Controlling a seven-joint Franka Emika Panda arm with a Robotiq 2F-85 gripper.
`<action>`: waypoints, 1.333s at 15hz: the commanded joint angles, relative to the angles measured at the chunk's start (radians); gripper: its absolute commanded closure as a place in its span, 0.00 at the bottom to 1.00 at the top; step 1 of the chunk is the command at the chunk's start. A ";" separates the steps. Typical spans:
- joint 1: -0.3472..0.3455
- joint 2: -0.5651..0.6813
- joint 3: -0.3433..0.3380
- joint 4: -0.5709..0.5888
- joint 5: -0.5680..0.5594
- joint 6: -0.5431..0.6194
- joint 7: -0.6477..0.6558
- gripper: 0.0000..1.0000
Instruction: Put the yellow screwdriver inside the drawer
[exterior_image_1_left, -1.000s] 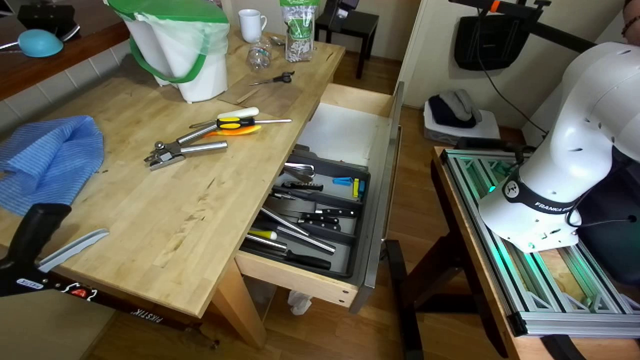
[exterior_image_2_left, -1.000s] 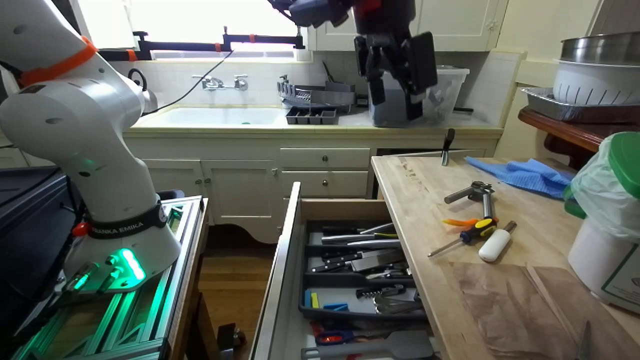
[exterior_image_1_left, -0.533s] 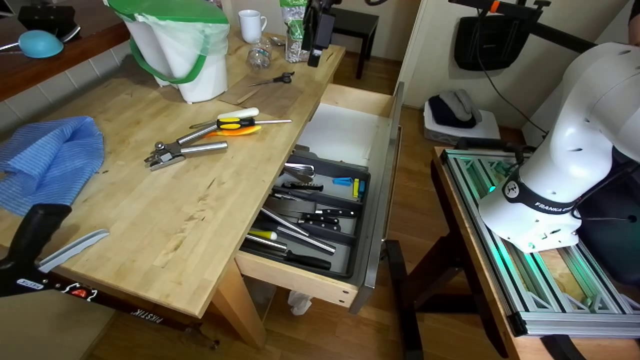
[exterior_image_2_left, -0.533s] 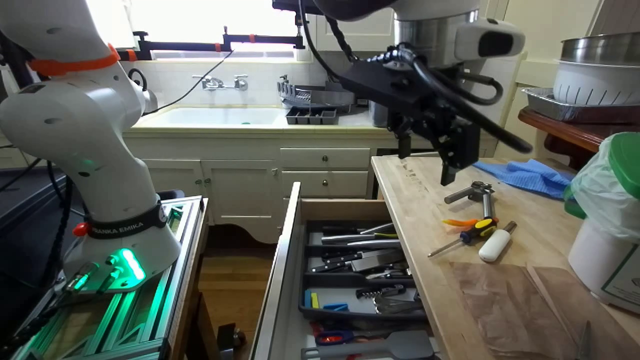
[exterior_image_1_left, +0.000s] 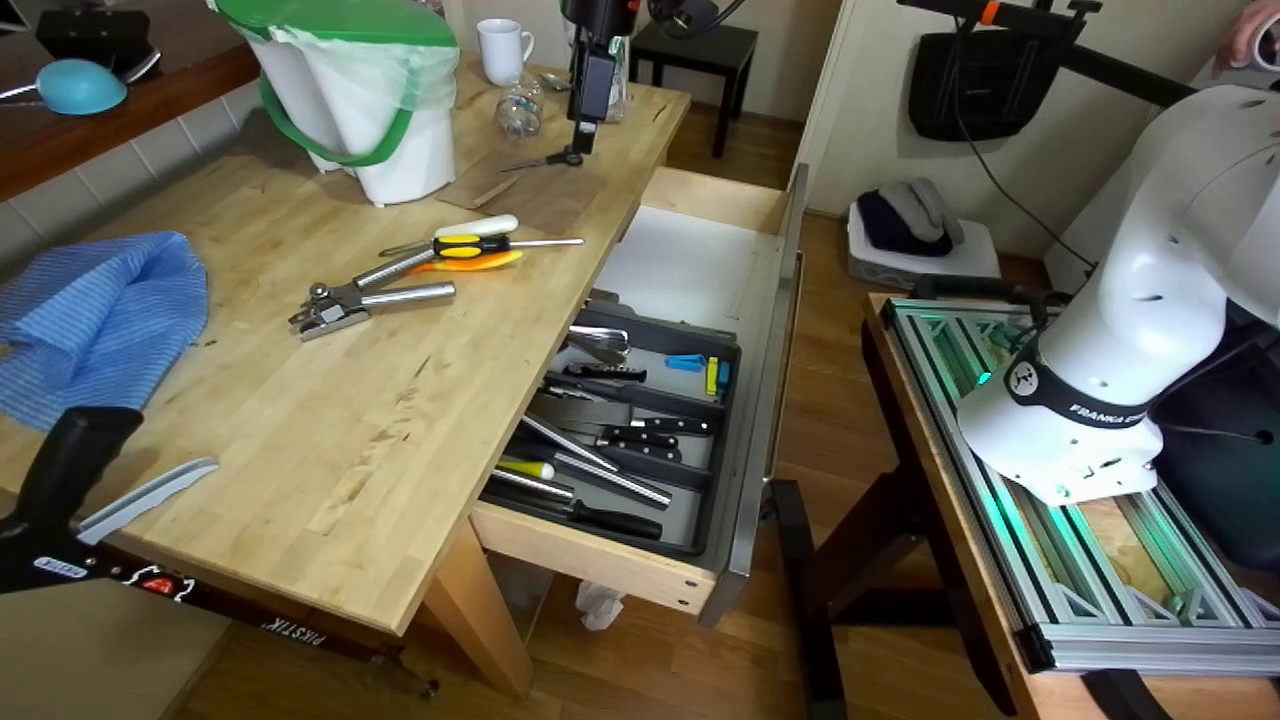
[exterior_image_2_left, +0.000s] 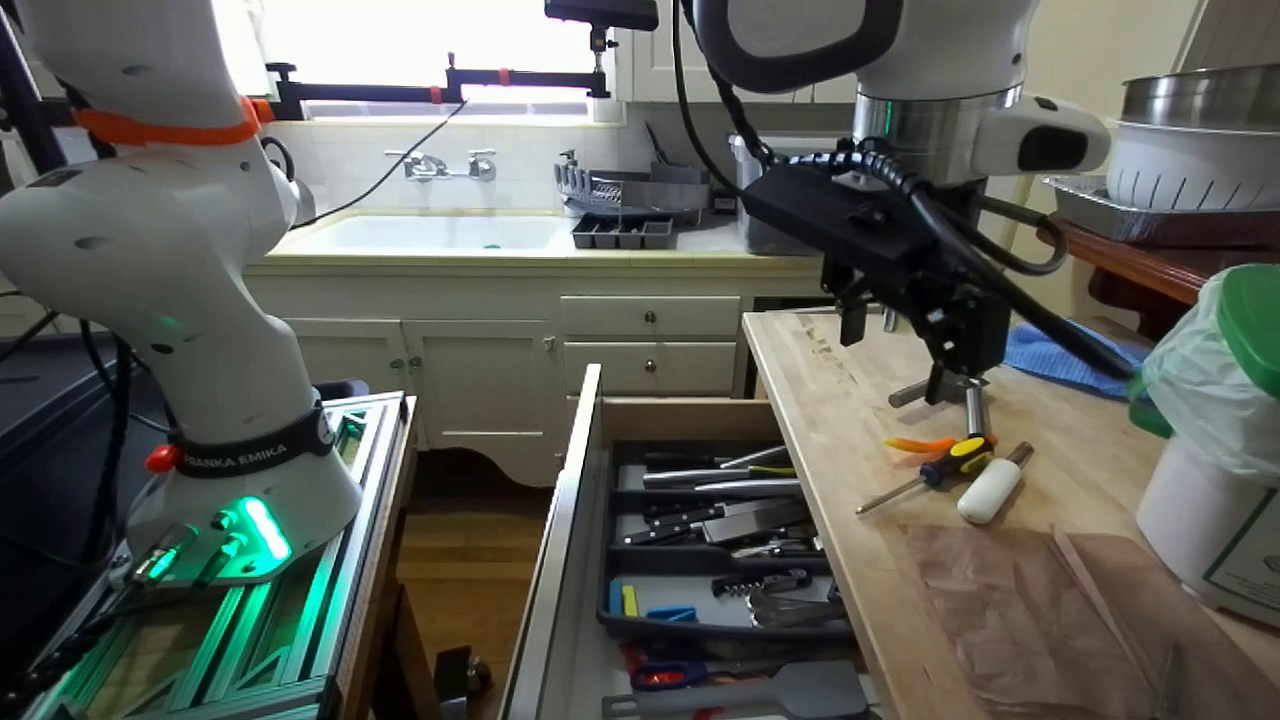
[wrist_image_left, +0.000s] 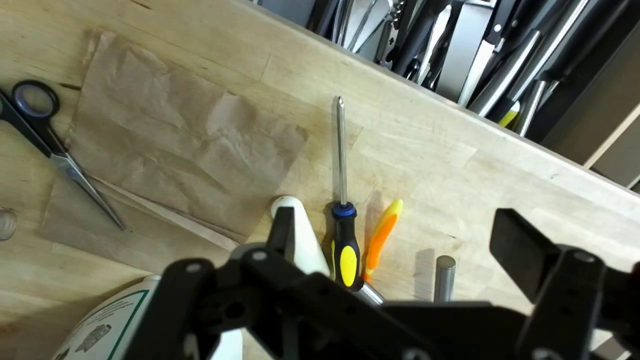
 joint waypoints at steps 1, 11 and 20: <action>-0.066 0.084 0.067 0.041 0.013 0.110 -0.028 0.00; -0.160 0.285 0.235 0.152 0.005 0.332 -0.010 0.00; -0.188 0.361 0.306 0.218 -0.003 0.325 0.024 0.60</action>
